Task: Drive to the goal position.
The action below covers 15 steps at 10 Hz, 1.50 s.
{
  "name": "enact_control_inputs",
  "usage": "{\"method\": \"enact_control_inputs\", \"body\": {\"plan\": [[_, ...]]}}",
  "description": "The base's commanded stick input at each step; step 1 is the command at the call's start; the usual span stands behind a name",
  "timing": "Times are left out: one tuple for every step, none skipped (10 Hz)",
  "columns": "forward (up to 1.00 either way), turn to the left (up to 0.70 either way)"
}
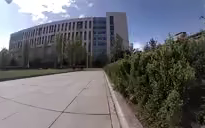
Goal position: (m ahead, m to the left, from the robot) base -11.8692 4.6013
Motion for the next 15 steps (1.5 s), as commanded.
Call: {"method": "enact_control_inputs", "body": {"plan": [[0.04, 0.00], [0.04, 0.00], [0.04, 0.00], [0.04, 0.00], [0.04, 0.00], [0.04, 0.00], [0.05, 0.00], [0.04, 0.00], [0.04, 0.00], [0.04, 0.00], [0.04, 0.00], [0.04, 0.00], [0.05, 0.00], [0.05, 0.00], [0.04, 0.00]]}}
